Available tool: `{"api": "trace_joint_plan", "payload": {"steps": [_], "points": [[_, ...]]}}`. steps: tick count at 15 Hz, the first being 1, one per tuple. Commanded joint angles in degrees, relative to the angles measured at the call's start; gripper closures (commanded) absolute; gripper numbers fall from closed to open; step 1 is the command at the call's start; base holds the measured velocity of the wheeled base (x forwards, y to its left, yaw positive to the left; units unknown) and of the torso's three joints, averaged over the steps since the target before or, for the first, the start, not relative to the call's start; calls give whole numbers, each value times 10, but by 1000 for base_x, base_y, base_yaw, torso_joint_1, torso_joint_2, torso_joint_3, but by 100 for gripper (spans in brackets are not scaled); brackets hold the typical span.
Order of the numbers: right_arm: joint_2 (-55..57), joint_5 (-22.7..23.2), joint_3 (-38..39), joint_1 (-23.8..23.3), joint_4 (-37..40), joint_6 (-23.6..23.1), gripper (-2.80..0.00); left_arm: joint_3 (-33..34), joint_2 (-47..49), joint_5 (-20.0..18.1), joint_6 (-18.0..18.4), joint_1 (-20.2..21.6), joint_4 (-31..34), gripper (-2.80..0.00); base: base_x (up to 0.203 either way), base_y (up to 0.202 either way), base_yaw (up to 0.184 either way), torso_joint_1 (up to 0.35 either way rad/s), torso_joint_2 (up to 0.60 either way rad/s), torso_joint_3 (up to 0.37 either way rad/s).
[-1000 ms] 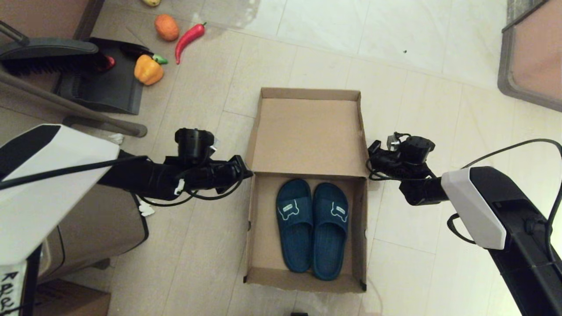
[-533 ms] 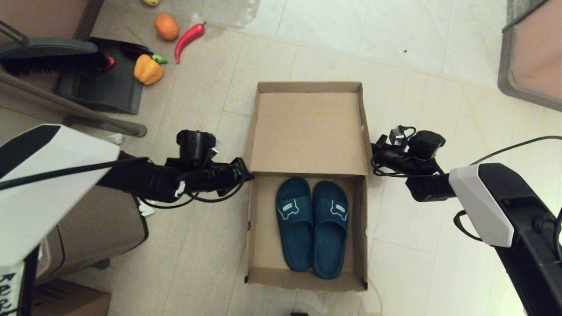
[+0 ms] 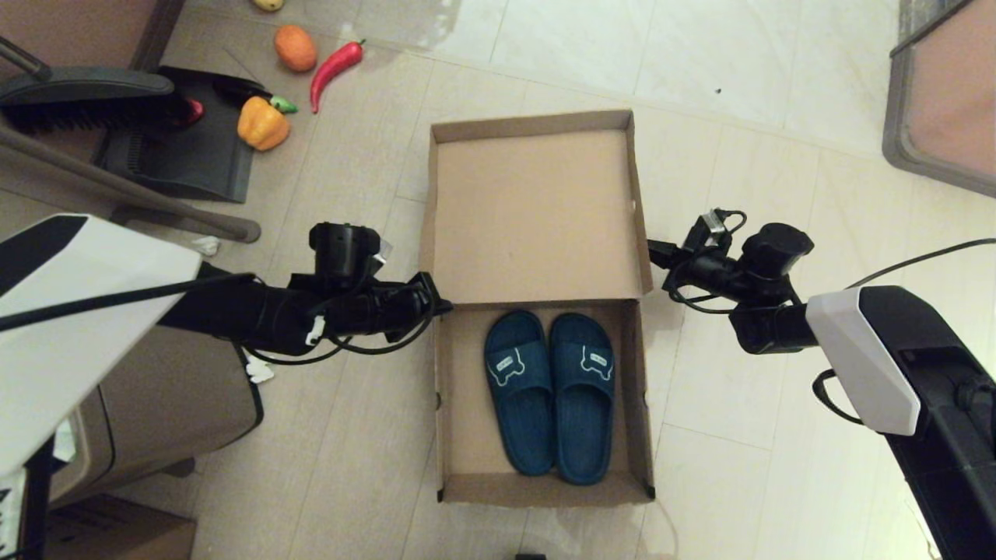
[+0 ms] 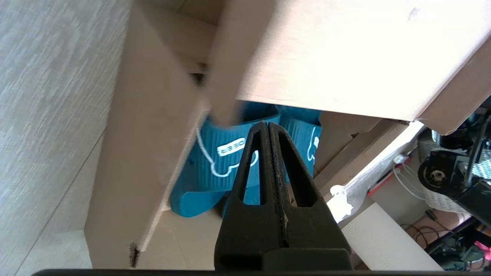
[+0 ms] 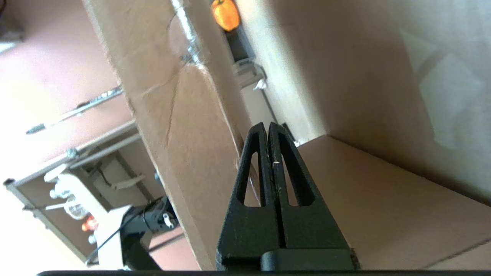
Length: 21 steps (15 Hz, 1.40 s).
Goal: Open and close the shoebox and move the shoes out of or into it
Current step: Close the shoe box
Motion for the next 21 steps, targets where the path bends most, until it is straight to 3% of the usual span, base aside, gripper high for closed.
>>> {"api": "trace_joint_plan", "payload": {"steps": [1,6,16,21], "points": [[-6,8,0,1,-5,5,0,0,-3,-2,-2,-4,-1,0,0,0,0,0,0,0],[-11,29,0,7,-5,5,0,0,-4,-3,-2,-20,-2,0,0,0,0,0,0,0],[20,0,2,-3,-2,-9,0,12,-3,-3,-2,-20,-6,0,0,0,0,0,0,0],[9,3,72,7,11,-52,0,5,3,-3,-2,-21,-10,0,0,0,0,0,0,0]]}}
